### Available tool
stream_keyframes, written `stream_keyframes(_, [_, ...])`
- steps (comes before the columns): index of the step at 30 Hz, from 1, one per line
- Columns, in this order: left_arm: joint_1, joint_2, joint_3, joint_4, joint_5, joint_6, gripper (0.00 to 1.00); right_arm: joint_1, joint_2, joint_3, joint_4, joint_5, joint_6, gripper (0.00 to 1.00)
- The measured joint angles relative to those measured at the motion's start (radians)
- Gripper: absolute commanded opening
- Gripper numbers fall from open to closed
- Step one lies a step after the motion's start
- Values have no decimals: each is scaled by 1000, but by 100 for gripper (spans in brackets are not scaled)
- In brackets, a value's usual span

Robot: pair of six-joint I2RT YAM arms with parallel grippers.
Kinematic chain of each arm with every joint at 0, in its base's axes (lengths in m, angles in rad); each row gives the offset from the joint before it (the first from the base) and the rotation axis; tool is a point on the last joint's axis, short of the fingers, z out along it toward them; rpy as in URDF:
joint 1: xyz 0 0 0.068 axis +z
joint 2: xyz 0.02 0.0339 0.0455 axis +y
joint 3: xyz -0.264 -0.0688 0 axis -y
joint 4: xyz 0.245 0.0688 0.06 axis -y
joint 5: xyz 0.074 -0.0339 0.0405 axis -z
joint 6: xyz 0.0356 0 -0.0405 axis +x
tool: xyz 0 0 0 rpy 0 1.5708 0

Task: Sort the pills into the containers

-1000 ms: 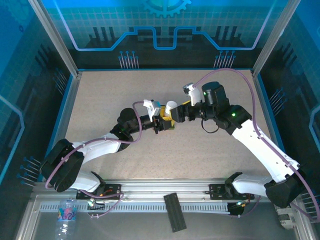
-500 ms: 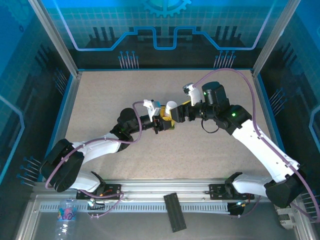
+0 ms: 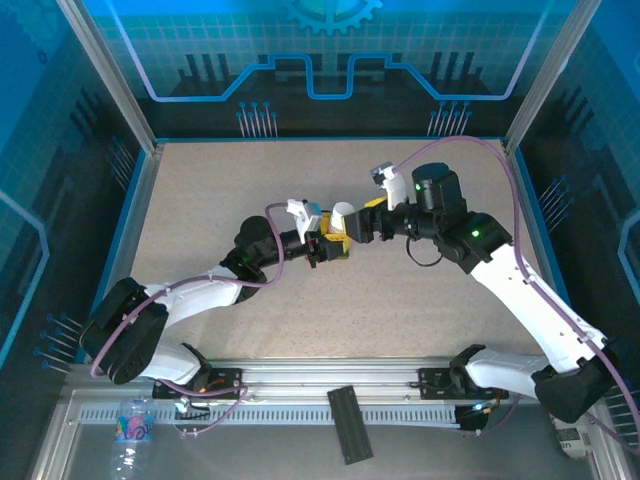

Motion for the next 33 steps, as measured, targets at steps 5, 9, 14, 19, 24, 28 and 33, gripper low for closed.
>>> stream_keyframes(5, [0, 0, 0, -2, 0, 0, 0, -4, 30, 0, 18, -8, 2, 80])
stream_keyframes(9, [0, 0, 0, -16, 0, 0, 0, -5, 51, 0, 25, -19, 8, 79])
stream_keyframes(14, [-1, 0, 0, -30, -1, 0, 0, -5, 81, 5, 39, -26, 23, 78])
stream_keyframes(19, [-1, 0, 0, -34, -1, 0, 0, -5, 120, 35, 47, -41, 35, 76])
stream_keyframes(24, [-1, 0, 0, -40, -1, 0, 0, -8, 171, 84, 53, -70, 55, 68])
stream_keyframes(28, [-1, 0, 0, -44, -1, 0, 0, -11, 189, 110, 52, -87, 58, 72])
stream_keyframes(33, [-5, 0, 0, -45, 0, 5, 0, -20, 188, 113, 36, -84, 50, 79])
